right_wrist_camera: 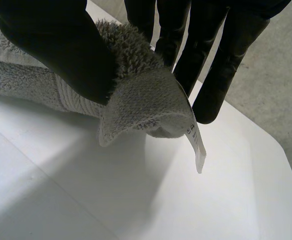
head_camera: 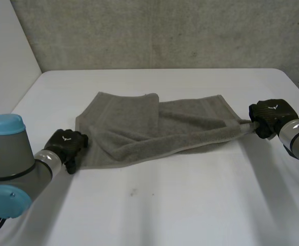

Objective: Fold the laundry

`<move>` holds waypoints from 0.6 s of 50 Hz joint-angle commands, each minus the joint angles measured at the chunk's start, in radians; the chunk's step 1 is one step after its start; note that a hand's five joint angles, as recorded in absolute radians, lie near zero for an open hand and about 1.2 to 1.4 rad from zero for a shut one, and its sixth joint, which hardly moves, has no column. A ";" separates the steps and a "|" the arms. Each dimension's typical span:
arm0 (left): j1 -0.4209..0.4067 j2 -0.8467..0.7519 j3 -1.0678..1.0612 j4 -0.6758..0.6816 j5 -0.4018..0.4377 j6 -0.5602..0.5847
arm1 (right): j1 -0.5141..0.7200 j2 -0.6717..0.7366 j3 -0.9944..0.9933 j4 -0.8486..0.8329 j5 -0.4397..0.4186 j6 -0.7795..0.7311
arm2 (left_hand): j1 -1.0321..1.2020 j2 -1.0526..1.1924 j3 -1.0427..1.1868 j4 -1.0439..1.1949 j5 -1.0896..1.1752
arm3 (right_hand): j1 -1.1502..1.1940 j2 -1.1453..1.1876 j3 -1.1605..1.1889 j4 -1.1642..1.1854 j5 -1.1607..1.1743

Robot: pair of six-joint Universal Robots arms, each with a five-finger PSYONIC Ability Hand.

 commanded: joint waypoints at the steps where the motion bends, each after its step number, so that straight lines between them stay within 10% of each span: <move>1: 0.001 -0.032 0.034 0.004 0.000 0.000 | 0.000 0.005 0.003 -0.001 0.000 -0.006 | 0.086 0.087 0.086 0.085 0.086 | 0.445 0.230 0.227 0.204 0.242; 30: -0.004 -0.119 0.206 0.004 0.008 0.000 | 0.002 0.014 0.015 -0.026 0.002 -0.018 | 0.602 0.603 0.602 0.602 0.603 | 0.445 0.230 0.227 0.204 0.242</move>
